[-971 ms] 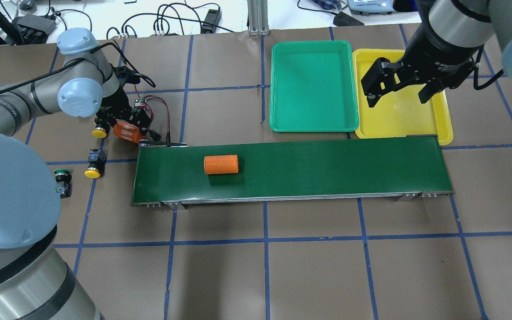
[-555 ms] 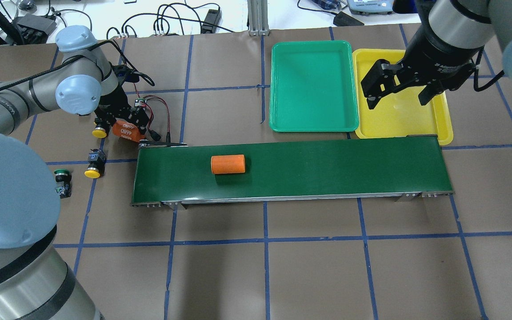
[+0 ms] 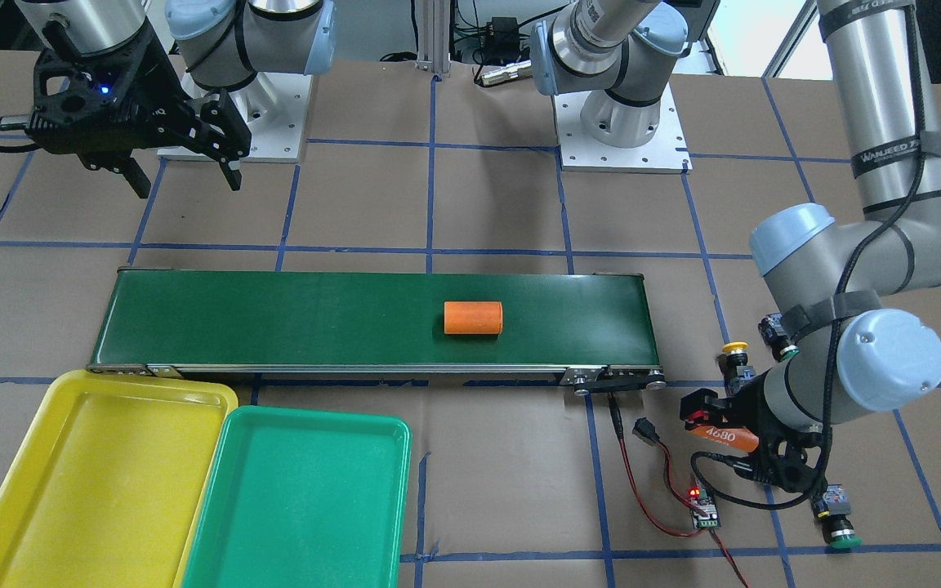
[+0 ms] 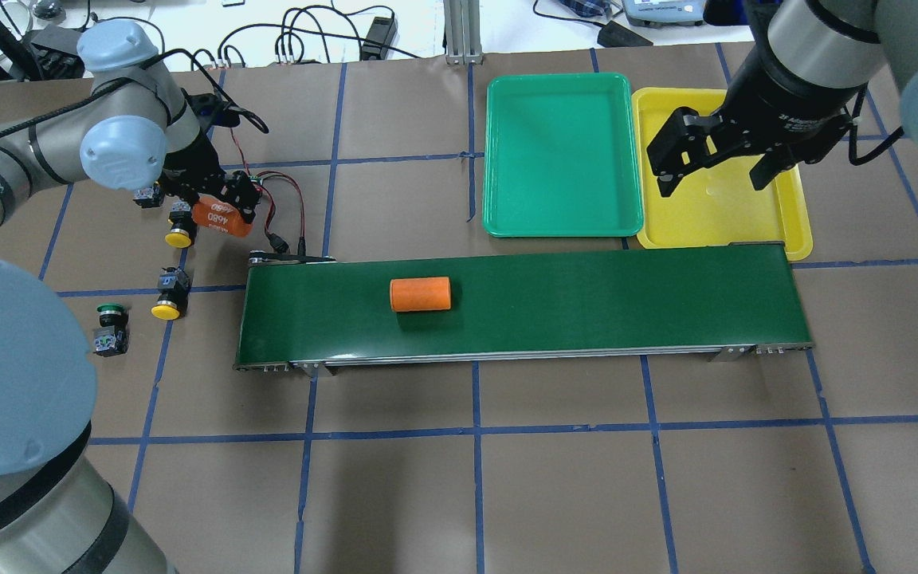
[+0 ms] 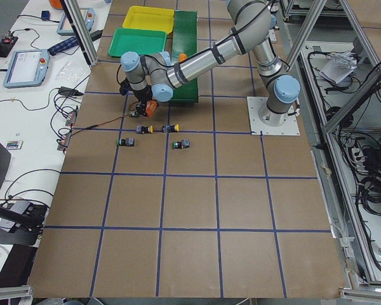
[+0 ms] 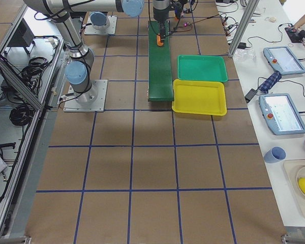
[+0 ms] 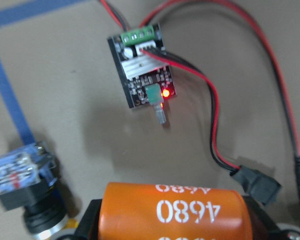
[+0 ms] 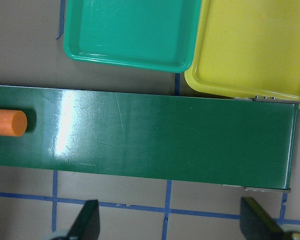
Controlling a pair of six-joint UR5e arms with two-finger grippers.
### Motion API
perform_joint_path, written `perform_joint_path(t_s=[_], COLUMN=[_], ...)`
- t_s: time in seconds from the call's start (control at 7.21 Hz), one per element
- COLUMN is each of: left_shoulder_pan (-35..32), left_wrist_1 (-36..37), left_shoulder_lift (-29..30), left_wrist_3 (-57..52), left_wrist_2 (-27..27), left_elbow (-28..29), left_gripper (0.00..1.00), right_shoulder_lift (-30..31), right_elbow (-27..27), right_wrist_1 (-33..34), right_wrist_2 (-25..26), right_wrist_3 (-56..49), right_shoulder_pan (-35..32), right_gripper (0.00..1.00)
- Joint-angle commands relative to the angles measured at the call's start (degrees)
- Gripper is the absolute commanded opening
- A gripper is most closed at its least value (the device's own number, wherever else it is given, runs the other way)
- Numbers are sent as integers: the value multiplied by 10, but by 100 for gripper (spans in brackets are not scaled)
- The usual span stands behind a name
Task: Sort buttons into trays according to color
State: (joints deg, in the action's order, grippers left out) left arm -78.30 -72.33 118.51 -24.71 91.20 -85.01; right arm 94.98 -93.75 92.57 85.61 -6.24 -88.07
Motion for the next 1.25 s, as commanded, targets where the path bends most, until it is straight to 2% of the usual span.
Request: perform_joint_path(t_s=[0.0, 0.28, 0.56, 0.69, 1.11], left_shoulder_pan=[-20, -51, -60, -60, -58], left_wrist_1=[-84, -77, -47, 33, 54], left_shoulder_lift=[-83, -163, -181, -174, -161], left_wrist_3=[78, 147, 199, 194, 194], left_wrist_2=[-17, -16, -35, -37, -38], left_elbow=[-32, -114, -209, -242, -241], left_gripper=[0, 0, 0, 0, 0], right_shoulder_lift=[-1, 0, 0, 0, 0], right_elbow=[0, 0, 0, 1, 1], right_wrist_1=[2, 2, 2, 2, 2], right_wrist_2=[0, 0, 0, 0, 1], right_wrist_3=[0, 0, 1, -1, -2], right_shoulder_pan=[0, 0, 0, 1, 1], right_gripper=[100, 100, 100, 100, 100])
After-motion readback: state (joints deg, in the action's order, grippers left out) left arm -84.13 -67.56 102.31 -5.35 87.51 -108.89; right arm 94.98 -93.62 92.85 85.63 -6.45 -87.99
